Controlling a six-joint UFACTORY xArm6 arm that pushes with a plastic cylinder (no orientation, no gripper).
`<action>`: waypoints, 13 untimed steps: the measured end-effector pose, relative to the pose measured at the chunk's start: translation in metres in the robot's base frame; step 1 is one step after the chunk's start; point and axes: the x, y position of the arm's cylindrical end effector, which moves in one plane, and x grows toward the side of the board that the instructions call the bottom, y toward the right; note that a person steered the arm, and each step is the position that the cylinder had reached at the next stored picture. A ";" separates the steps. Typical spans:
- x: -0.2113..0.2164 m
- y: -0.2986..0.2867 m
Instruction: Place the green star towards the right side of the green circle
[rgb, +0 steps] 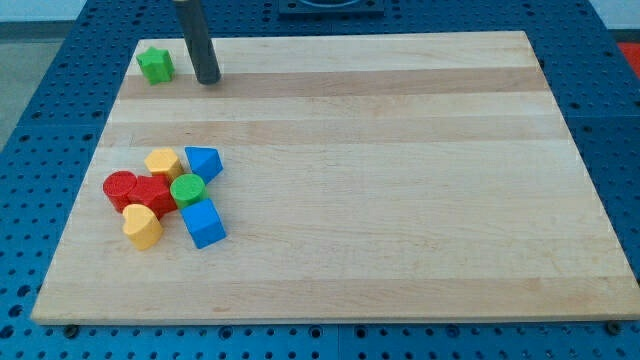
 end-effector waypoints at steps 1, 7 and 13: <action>-0.033 -0.034; 0.000 -0.099; 0.079 0.015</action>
